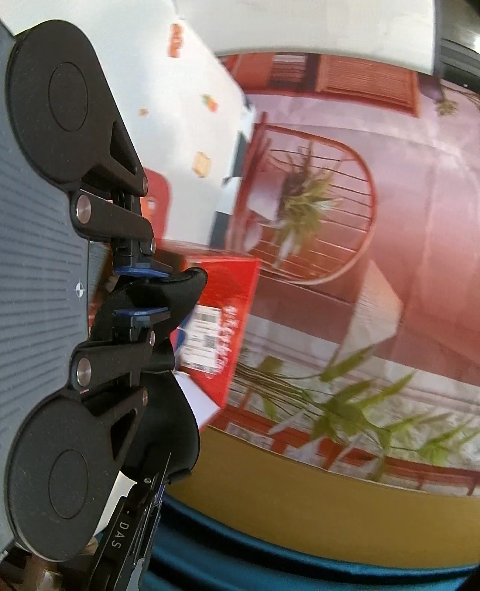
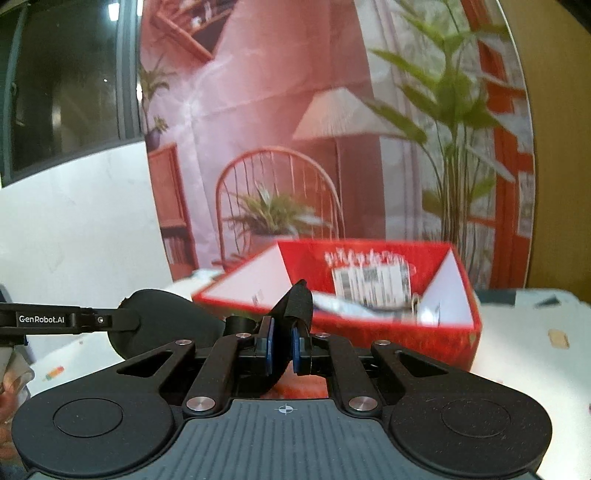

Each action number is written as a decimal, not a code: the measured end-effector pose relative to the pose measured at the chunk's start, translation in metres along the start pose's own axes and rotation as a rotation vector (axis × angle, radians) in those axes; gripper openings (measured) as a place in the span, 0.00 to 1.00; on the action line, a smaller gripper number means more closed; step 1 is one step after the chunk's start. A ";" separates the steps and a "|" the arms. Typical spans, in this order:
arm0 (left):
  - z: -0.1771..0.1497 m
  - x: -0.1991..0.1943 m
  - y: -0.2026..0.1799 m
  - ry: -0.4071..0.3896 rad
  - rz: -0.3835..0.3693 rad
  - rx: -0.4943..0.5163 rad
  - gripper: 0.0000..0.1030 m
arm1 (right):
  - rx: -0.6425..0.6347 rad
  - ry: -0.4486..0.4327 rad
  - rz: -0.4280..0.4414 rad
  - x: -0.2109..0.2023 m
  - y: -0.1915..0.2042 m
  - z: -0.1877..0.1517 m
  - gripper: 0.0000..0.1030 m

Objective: Organize soft objects
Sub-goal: 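Lift the black eye mask with both grippers and carry it over the red box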

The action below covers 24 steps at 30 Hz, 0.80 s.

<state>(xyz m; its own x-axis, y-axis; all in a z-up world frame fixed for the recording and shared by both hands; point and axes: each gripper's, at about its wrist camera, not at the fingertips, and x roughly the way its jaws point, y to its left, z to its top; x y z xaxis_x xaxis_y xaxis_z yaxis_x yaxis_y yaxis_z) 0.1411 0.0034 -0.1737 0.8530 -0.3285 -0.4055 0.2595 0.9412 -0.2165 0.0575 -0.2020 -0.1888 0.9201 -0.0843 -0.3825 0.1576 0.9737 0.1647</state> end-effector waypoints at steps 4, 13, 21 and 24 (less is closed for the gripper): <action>0.021 -0.003 -0.010 -0.043 -0.013 0.023 0.17 | -0.011 -0.032 0.010 0.000 -0.002 0.025 0.09; 0.059 0.016 -0.021 -0.078 -0.034 0.047 0.17 | -0.022 -0.046 0.012 0.018 -0.016 0.067 0.09; 0.073 0.049 -0.035 -0.079 -0.020 0.087 0.17 | -0.050 -0.029 -0.016 0.049 -0.036 0.090 0.09; 0.078 0.068 -0.040 -0.067 -0.014 0.106 0.17 | -0.057 -0.013 -0.036 0.064 -0.046 0.095 0.09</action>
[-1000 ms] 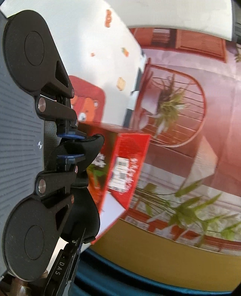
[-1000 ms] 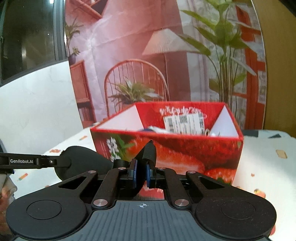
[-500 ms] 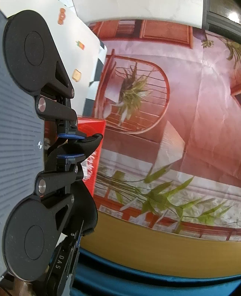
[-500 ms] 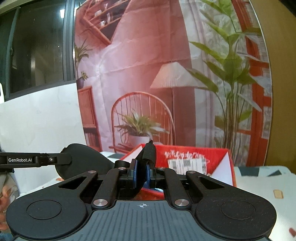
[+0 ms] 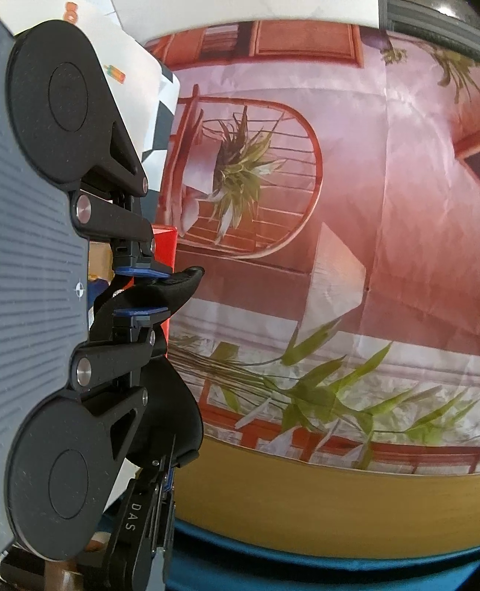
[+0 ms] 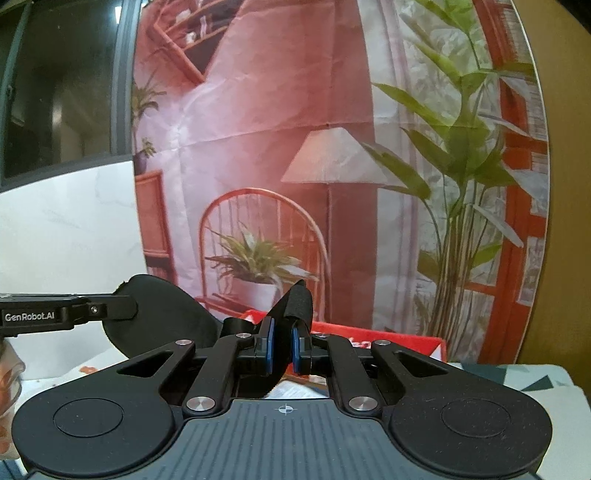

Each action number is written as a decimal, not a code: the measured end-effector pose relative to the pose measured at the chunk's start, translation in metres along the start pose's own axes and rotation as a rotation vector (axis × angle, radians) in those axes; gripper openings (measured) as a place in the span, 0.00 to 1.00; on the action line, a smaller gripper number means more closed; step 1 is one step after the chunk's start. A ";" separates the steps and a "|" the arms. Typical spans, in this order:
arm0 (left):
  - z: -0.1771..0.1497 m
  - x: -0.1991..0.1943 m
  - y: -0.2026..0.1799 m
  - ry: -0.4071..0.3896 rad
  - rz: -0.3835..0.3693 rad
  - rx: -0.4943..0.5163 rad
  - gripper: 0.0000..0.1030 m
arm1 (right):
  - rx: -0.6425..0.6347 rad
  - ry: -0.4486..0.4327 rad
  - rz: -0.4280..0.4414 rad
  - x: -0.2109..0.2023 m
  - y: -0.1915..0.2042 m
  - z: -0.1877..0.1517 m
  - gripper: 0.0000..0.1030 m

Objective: Organize soft objects
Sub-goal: 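Lift the black eye mask with both grippers and carry it over the red box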

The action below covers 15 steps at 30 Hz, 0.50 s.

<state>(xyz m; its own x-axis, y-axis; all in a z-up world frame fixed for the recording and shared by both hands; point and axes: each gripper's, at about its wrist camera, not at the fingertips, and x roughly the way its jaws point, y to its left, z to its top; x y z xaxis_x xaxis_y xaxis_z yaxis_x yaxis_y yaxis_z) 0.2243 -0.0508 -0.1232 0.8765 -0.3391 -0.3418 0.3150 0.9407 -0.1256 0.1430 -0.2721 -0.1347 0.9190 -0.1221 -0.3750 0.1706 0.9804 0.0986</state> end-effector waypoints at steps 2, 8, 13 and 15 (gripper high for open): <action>0.002 0.013 -0.004 0.008 0.001 0.021 0.17 | 0.001 0.011 -0.017 0.011 -0.006 0.002 0.09; 0.006 0.060 -0.011 0.071 0.010 0.040 0.17 | 0.011 0.069 -0.073 0.050 -0.020 0.000 0.08; 0.002 0.091 -0.011 0.135 -0.001 0.045 0.17 | 0.001 0.134 -0.106 0.076 -0.031 -0.007 0.08; -0.002 0.100 -0.011 0.164 -0.011 0.044 0.17 | 0.004 0.153 -0.119 0.083 -0.036 -0.011 0.08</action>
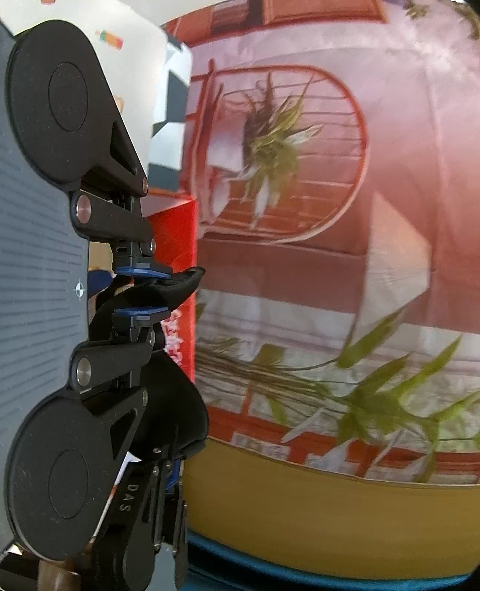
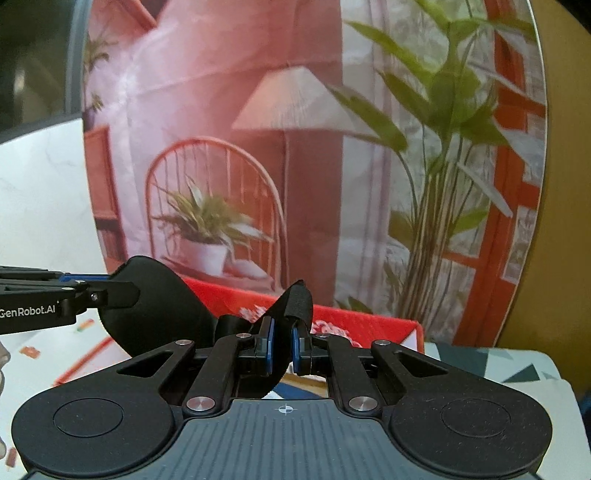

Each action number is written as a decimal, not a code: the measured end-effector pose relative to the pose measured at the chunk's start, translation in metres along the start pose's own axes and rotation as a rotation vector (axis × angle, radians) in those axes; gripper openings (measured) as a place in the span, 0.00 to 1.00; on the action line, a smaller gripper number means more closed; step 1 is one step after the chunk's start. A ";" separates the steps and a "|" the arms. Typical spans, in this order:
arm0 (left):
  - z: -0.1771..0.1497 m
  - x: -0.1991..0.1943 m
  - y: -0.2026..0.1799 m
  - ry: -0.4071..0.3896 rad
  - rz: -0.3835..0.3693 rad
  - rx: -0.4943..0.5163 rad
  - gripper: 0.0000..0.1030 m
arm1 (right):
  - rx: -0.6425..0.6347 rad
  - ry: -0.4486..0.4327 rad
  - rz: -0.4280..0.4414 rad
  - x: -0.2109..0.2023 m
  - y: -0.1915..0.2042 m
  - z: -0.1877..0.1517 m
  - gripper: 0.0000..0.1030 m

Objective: Organize soft objects
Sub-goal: 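Lift the black eye mask with both grippers and carry it over the red box, then open both grippers to drop the eye mask into the box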

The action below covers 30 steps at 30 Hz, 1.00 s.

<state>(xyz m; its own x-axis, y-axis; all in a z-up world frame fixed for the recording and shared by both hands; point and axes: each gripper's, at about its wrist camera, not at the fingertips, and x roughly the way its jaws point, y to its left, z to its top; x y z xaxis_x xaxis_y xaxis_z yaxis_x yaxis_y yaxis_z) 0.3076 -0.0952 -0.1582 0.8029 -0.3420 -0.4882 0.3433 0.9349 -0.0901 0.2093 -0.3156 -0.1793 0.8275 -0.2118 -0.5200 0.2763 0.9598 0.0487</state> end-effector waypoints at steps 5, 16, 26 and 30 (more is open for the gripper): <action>-0.008 0.021 0.001 0.069 -0.009 0.009 0.17 | 0.035 0.074 -0.030 0.019 -0.014 -0.011 0.08; -0.021 0.045 0.006 0.171 -0.021 0.055 0.17 | 0.051 0.208 -0.029 0.043 -0.021 -0.033 0.09; -0.025 0.049 0.009 0.189 0.010 0.098 0.20 | 0.042 0.252 -0.039 0.052 -0.017 -0.047 0.08; -0.020 0.044 0.010 0.170 0.038 0.123 0.30 | 0.016 0.255 -0.050 0.050 -0.015 -0.046 0.17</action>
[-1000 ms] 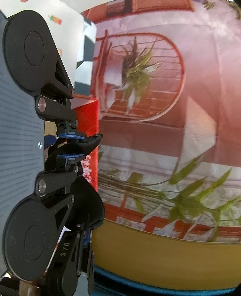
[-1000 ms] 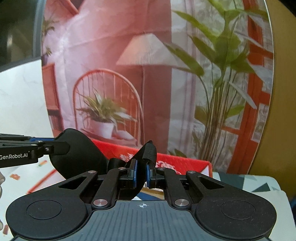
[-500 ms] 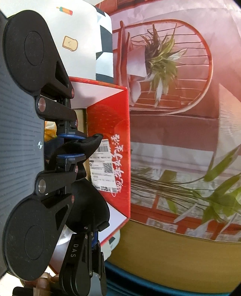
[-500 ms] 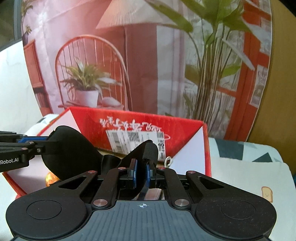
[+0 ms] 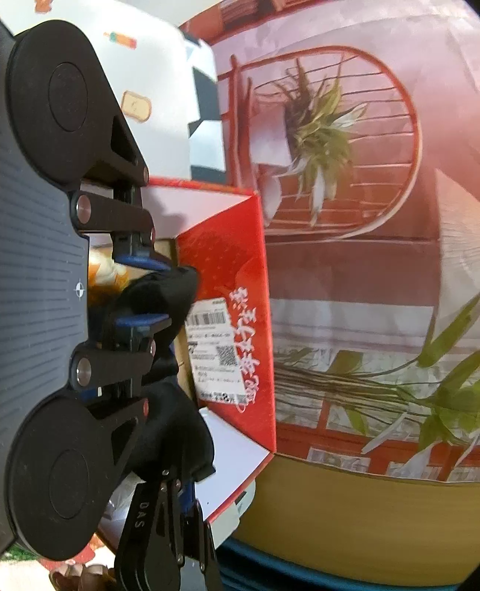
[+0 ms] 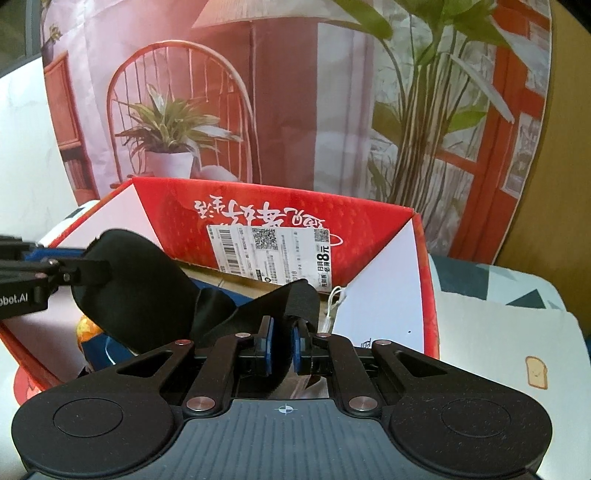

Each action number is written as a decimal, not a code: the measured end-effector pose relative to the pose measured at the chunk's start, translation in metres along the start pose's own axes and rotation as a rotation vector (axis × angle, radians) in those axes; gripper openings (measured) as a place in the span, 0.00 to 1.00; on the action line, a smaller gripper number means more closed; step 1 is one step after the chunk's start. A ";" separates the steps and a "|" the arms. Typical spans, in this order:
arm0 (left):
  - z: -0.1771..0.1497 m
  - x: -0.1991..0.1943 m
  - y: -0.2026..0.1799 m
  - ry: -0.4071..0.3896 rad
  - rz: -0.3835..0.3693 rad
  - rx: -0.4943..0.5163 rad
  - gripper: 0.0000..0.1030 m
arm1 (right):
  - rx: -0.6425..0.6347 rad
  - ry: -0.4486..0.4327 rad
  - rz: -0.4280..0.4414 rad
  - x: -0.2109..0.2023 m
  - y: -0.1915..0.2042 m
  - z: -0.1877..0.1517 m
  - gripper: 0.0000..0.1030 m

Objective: Organize soft objects
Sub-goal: 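Open both grippers to drop the eye mask into the box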

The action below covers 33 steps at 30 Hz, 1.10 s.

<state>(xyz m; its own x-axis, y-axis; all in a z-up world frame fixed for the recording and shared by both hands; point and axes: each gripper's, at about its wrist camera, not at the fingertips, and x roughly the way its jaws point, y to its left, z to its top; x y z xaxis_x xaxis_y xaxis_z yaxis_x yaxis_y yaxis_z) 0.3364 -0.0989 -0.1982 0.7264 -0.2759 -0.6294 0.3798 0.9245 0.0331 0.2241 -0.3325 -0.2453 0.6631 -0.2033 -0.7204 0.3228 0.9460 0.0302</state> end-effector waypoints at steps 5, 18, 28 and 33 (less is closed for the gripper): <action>0.005 -0.013 0.008 -0.029 0.036 -0.019 0.47 | -0.086 -0.020 -0.041 -0.008 0.010 -0.001 0.46; -0.002 -0.068 0.014 -0.109 0.016 -0.030 0.62 | -0.054 -0.053 0.024 -0.045 0.018 0.000 0.99; -0.017 -0.091 0.008 -0.113 0.002 -0.030 0.67 | 0.072 -0.050 0.143 -0.071 0.009 -0.009 0.99; -0.027 -0.098 0.005 -0.098 0.004 -0.020 0.67 | 0.062 -0.063 0.141 -0.081 0.010 -0.016 0.99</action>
<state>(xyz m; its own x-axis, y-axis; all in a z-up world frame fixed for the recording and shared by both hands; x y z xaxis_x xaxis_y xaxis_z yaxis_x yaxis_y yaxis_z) 0.2518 -0.0602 -0.1573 0.7810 -0.2959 -0.5501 0.3662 0.9303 0.0195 0.1630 -0.3024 -0.1973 0.7452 -0.0872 -0.6611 0.2635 0.9492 0.1719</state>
